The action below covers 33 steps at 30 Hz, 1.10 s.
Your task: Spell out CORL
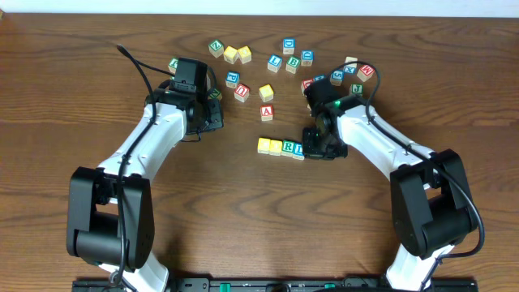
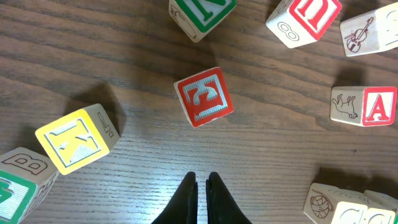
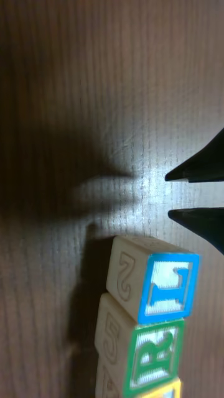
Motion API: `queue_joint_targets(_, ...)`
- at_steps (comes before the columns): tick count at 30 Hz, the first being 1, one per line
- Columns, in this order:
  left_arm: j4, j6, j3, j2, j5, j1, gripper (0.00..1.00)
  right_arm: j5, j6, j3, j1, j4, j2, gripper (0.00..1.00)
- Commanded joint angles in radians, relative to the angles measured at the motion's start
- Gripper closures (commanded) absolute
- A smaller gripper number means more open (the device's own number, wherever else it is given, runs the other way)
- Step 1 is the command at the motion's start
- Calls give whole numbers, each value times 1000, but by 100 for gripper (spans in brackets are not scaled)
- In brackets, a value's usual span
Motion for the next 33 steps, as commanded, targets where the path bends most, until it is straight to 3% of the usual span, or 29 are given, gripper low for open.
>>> queue_joint_targets(1, 0, 16, 8, 10, -2, 3, 92, -32, 21, -42, 10, 38, 7, 90)
queue_joint_targets(33, 12, 17, 8, 10, -3, 3, 92, -105, 21, -45, 15, 204, 27, 86)
